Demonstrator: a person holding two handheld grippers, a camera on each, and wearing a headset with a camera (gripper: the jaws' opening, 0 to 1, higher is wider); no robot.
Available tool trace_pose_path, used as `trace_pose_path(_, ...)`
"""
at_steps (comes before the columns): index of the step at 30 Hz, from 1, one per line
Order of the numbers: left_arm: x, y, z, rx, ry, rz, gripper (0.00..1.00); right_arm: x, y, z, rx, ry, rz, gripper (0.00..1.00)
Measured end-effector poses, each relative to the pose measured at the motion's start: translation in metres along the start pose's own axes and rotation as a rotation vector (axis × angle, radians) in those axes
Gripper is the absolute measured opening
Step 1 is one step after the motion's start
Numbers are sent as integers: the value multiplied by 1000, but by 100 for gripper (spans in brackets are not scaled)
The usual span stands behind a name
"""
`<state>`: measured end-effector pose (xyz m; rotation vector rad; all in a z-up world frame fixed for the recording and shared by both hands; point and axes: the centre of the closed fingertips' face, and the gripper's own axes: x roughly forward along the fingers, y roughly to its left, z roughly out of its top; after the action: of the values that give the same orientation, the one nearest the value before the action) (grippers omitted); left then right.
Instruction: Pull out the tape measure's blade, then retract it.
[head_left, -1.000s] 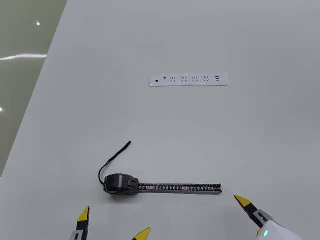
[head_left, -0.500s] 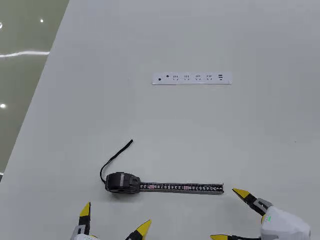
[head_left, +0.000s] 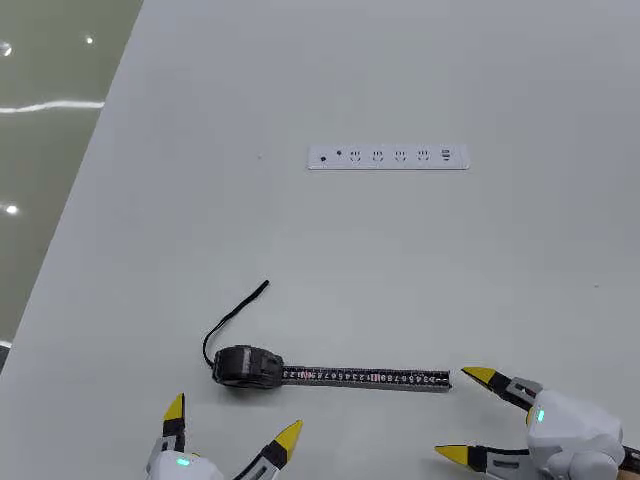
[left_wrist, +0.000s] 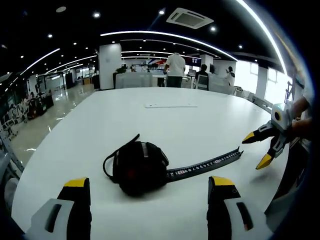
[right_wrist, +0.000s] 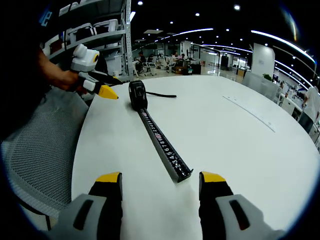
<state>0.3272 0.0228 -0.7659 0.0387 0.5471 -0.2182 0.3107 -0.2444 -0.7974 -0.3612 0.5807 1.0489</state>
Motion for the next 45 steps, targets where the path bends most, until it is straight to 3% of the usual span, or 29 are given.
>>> trace_pose_path(11, 16, 5, 1, -15, 4, 39, 92, 8, -16, -5, -63, 20, 62, 49)
trace_pose_path(24, 33, 9, 7, -4, 8, 64, 87, 20, -22, -10, -161, 68, 167, 32)
trace_pose_path(32, 41, 8, 5, 6, 27, 72, 83, 23, -31, -13, -208, 89, 195, 23)
trace_pose_path(45, 51, 4, 6, 10, 40, 81, 80, 29, -26, -12, -244, 99, 252, 15)
